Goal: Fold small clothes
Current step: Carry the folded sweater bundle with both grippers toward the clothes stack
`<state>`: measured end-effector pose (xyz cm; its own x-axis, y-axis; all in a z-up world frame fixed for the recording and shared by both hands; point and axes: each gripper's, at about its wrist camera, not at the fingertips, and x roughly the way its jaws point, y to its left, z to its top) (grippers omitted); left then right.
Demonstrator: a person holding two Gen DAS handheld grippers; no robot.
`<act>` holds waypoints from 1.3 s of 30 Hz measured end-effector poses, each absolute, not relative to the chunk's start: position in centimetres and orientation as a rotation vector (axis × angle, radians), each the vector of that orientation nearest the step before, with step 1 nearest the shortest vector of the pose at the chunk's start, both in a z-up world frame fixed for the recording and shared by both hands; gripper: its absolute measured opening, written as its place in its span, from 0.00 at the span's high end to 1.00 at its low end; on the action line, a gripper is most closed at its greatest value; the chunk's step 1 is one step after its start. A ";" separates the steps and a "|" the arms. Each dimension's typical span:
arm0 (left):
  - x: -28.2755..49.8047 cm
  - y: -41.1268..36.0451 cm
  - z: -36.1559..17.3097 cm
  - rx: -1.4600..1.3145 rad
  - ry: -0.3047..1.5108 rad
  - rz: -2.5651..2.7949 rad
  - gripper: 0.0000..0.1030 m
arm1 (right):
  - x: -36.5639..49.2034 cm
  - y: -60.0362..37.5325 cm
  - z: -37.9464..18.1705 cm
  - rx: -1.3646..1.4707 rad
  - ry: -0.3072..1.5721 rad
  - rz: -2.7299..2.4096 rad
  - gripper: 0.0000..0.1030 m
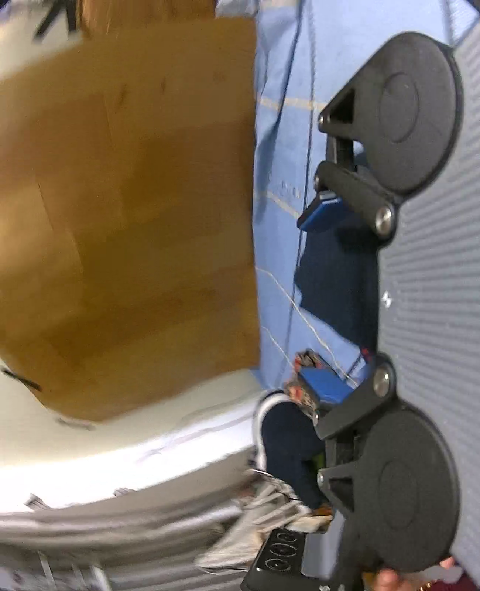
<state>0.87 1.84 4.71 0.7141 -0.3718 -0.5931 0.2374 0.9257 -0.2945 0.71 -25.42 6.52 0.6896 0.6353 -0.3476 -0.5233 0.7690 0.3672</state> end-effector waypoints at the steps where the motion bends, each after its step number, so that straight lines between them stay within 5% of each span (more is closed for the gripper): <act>1: 0.9 1.9 5.0 -0.181 0.682 -0.325 0.24 | 0.2 -26.6 6.4 0.279 0.478 0.634 0.16; 5: 2.1 2.0 4.8 -0.167 0.704 -0.329 0.00 | -1.2 -30.2 4.3 0.387 0.530 0.568 0.14; 15: 4.6 3.6 -1.8 -0.438 0.890 -0.446 0.00 | -1.1 -31.3 -1.5 0.626 0.740 0.614 0.11; 24: 4.4 4.3 -3.3 -0.560 0.846 -0.539 0.00 | -0.3 -27.4 -1.6 0.568 0.742 0.651 0.07; 33: 3.4 3.0 -3.4 -0.489 0.774 -0.493 0.09 | -0.2 -26.8 -1.6 0.510 0.753 0.645 0.21; 39: 3.7 4.0 -3.6 -0.524 0.786 -0.524 0.02 | 0.0 -26.6 -1.8 0.490 0.743 0.659 0.19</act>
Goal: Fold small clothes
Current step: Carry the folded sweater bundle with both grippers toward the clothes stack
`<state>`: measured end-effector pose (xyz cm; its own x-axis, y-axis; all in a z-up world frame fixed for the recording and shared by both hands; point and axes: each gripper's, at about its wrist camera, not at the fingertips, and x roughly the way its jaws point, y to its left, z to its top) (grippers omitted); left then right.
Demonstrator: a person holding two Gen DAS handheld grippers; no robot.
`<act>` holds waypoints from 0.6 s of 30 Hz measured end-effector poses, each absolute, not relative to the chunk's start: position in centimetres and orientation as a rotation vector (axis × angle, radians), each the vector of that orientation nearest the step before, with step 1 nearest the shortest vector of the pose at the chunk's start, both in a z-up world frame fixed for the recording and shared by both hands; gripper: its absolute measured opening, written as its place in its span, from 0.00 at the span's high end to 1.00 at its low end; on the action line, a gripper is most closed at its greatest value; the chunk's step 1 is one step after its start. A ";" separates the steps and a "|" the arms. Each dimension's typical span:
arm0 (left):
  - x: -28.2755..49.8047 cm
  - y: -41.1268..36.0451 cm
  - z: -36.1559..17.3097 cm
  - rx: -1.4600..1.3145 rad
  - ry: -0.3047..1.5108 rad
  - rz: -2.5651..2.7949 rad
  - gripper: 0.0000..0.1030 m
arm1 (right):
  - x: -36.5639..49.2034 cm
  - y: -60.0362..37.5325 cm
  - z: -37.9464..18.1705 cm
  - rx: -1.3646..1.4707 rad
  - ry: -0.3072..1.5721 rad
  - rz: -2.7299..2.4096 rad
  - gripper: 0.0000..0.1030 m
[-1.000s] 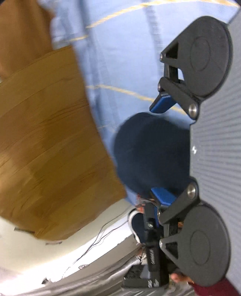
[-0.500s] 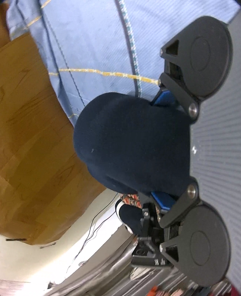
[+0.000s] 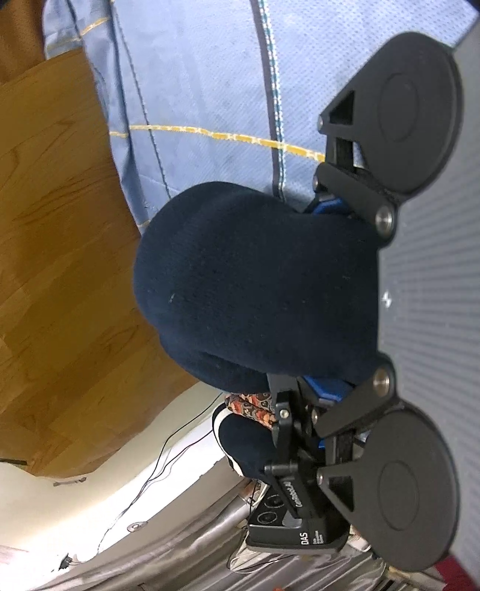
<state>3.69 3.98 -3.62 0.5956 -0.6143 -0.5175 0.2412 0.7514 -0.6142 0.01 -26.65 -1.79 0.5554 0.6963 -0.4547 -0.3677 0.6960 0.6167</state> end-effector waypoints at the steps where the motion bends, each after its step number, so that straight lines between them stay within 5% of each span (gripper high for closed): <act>1: 3.8 4.0 -3.6 -0.522 0.792 -0.534 0.01 | 0.3 -26.8 -2.0 0.517 0.761 0.664 0.18; 5: 4.2 3.6 -3.4 -0.493 0.816 -0.547 0.02 | 0.3 -26.7 -2.0 0.505 0.759 0.670 0.16; 10: 4.3 3.4 -2.6 -0.555 0.845 -0.533 0.16 | 0.0 -26.6 -1.1 0.495 0.748 0.673 0.32; 18: 5.4 7.4 7.3 -0.507 0.609 -0.526 0.18 | 3.3 -22.7 7.3 0.392 0.555 0.783 0.33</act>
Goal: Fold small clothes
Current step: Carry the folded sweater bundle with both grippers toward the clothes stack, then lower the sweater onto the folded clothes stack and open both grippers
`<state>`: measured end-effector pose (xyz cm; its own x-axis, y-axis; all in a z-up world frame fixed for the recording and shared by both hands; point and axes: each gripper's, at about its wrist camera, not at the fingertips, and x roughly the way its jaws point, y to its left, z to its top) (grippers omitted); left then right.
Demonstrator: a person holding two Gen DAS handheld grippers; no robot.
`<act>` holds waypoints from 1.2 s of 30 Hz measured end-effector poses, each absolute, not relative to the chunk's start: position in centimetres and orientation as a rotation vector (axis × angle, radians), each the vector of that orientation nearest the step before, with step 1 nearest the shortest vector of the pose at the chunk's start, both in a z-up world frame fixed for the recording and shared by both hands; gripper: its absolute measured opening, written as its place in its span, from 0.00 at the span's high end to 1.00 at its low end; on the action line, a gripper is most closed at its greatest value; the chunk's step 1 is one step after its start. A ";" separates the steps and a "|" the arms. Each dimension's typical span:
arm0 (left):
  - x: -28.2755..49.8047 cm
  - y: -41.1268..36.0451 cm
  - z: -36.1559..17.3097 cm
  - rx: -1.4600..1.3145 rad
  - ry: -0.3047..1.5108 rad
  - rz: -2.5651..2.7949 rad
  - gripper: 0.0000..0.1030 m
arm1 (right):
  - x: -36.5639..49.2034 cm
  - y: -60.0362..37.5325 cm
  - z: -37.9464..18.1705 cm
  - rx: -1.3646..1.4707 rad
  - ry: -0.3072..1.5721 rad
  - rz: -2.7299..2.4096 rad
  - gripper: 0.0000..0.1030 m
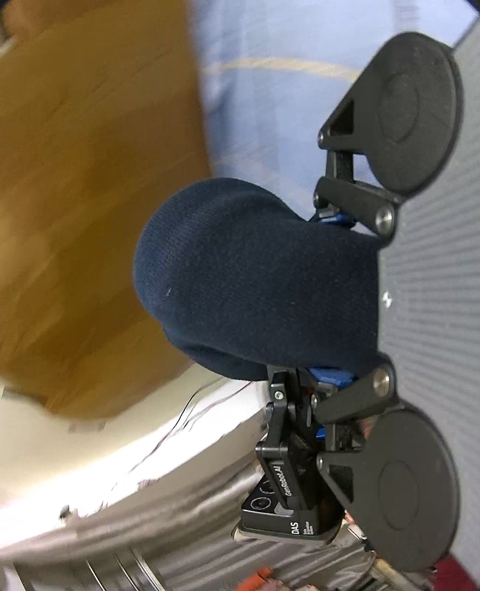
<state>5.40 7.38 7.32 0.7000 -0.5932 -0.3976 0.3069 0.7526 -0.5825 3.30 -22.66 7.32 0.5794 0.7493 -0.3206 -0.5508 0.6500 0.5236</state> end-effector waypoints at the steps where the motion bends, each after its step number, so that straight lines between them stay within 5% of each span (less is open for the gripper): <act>1: 6.0 8.4 9.1 -0.494 0.578 -0.513 0.18 | 4.3 -21.7 8.6 0.370 0.524 0.800 0.33; 10: 15.6 20.4 18.6 -0.353 0.480 -0.276 0.22 | 17.6 -6.4 15.6 0.171 0.330 0.906 0.34; 24: 25.0 33.0 8.0 -0.479 0.738 0.054 0.28 | 29.8 7.3 -0.4 0.551 0.767 1.036 0.34; 28: 27.2 31.5 4.1 -0.357 0.985 0.189 0.31 | 28.8 8.6 -2.8 0.218 0.826 0.866 0.30; 36: 24.5 31.2 9.7 -0.420 0.833 0.196 0.32 | 23.5 5.3 2.2 -0.053 0.619 0.750 0.20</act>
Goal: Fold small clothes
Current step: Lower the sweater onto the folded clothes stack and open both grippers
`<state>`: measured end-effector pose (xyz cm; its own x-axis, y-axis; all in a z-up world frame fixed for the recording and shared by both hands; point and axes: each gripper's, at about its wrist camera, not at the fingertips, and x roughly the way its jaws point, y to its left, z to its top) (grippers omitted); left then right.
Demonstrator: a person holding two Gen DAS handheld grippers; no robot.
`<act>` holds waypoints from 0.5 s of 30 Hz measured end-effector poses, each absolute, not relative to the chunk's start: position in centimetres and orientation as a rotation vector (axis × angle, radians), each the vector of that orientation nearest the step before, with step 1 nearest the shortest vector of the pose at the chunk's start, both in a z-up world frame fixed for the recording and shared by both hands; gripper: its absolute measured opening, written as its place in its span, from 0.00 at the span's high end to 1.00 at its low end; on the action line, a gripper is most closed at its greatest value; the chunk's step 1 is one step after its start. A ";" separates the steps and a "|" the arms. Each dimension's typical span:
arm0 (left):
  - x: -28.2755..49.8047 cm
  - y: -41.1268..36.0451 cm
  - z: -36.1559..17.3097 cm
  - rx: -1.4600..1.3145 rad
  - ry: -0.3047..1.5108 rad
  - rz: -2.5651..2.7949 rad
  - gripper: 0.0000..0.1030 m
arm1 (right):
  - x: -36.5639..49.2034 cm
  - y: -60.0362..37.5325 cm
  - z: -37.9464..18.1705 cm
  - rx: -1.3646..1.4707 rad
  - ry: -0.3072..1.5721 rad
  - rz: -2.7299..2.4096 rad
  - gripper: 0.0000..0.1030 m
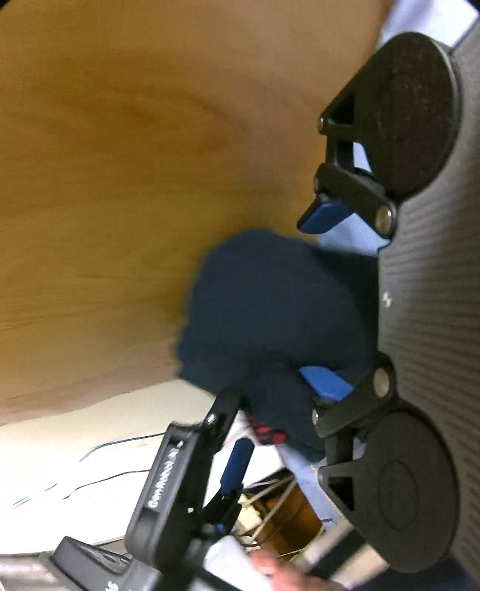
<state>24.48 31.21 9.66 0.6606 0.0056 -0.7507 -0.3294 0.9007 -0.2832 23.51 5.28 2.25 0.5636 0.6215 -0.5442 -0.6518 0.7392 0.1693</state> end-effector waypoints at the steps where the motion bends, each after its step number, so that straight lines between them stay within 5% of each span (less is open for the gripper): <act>1: 23.4 31.2 11.0 -0.437 0.789 0.178 0.31 | 22.1 3.9 3.0 -0.048 0.593 0.742 0.20; 8: 7.2 22.9 14.0 -0.366 0.427 0.021 0.16 | 12.8 -5.8 3.5 0.064 0.579 0.680 0.18; 15: -2.7 10.1 6.2 -0.213 0.464 0.008 0.11 | 1.8 -10.3 1.3 0.191 0.559 0.525 0.18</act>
